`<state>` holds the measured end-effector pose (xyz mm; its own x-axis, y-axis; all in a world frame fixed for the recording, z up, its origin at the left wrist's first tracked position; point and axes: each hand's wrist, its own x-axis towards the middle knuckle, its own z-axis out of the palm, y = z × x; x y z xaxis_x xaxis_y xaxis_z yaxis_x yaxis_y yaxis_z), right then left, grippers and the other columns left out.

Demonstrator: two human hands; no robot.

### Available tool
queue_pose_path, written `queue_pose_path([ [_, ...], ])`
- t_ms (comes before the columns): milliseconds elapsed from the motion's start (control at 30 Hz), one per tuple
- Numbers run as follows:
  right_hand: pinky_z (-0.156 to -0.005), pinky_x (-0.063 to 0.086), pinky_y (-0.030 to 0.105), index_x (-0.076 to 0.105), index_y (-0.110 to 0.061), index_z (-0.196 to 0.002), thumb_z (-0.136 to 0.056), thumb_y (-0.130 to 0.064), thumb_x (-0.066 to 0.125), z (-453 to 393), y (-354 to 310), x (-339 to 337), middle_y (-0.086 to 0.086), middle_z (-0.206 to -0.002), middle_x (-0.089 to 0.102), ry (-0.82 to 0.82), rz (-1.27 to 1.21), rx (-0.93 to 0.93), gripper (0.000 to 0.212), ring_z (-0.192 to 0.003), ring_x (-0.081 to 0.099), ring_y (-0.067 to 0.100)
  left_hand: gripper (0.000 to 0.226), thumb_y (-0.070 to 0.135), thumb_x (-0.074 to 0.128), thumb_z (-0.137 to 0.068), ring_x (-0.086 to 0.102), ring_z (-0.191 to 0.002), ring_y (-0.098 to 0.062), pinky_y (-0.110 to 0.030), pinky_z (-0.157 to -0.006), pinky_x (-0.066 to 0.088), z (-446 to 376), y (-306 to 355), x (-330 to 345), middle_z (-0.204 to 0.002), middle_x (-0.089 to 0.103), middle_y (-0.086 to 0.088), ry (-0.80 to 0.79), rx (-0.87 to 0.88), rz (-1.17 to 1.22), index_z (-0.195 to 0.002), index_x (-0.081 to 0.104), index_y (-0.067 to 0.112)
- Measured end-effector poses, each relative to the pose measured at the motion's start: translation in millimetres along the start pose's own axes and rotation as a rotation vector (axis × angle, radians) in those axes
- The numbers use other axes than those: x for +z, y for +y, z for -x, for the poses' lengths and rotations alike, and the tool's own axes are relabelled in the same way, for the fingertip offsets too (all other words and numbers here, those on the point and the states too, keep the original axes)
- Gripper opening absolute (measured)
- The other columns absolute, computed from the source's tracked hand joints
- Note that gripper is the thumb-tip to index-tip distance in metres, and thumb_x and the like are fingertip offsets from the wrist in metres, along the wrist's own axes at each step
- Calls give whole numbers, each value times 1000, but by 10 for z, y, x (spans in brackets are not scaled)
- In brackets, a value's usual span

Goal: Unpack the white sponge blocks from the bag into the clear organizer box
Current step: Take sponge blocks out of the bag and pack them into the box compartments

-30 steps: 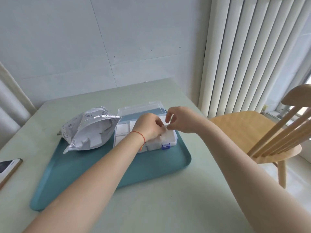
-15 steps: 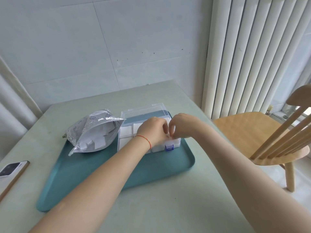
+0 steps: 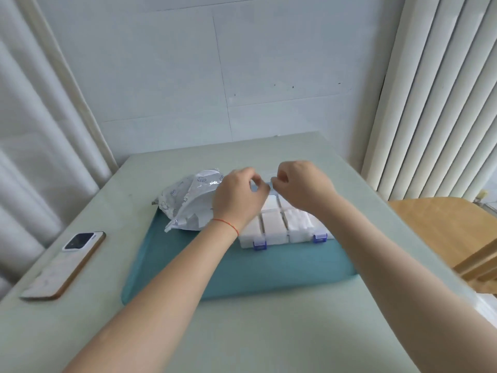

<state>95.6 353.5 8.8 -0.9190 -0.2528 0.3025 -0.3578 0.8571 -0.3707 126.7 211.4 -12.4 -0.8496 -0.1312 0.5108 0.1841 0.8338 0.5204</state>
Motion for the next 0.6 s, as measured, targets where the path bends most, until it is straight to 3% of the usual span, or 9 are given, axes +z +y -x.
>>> queue_pose_path([
  [67,-51,34,28,52,-11,-70,-92,-24,50,-31,-298,129,5,-68,55,-105,-113,-27,26,-63,51,24,11,22,65,-77,50,-70,-20,-29,-54,34,39,-249,-202,-79,51,6,224,21,-26,-74,54,22],
  [133,-47,40,24,60,-7,-79,-91,-19,48,-54,-556,310,7,-67,63,-286,-229,-52,21,-52,58,20,16,19,68,-72,51,-75,-22,-30,-58,37,78,-509,-385,-88,51,2,332,15,-69,-81,56,18],
  [200,-46,44,20,64,-5,-94,-91,-16,44,-77,-823,537,11,-74,69,-437,-242,-39,23,-47,62,19,30,23,73,-69,49,-85,-23,-33,-68,38,118,-814,-585,-96,49,-1,231,-58,-110,-92,55,15],
  [267,-54,49,24,63,-5,-104,-91,-15,45,-123,-1018,739,15,-77,70,-488,-194,-1,24,-50,61,22,39,28,73,-71,45,-92,-21,-33,-77,38,146,-1051,-728,-101,45,1,30,-179,-179,-101,52,16],
  [333,-55,46,25,62,-8,-105,-91,-14,48,-183,-1222,912,9,-70,63,-461,-67,15,21,-59,59,23,28,24,68,-77,50,-93,-22,-30,-75,36,181,-1236,-836,-100,47,3,-109,-269,-199,-100,53,19],
  [400,-60,43,25,62,-13,-108,-93,-21,51,-215,-1359,1023,1,-81,60,-432,86,33,19,-82,61,23,12,15,63,-82,57,-89,-24,-28,-71,38,207,-1308,-870,-92,56,4,-98,-298,-98,-91,57,20],
  [500,-72,42,28,58,-14,-123,-97,-27,51,-233,-1455,1179,2,-116,64,-453,230,50,30,-108,62,23,11,6,60,-83,60,-80,-22,-30,-72,47,249,-1353,-890,-82,65,3,20,-308,50,-84,63,17],
  [600,-71,43,29,60,-10,-119,-97,-25,50,-279,-1413,1255,5,-105,63,-455,243,43,28,-97,61,26,13,8,62,-84,57,-71,-18,-27,-69,46,244,-1396,-889,-74,61,7,98,-297,126,-81,62,20],
])
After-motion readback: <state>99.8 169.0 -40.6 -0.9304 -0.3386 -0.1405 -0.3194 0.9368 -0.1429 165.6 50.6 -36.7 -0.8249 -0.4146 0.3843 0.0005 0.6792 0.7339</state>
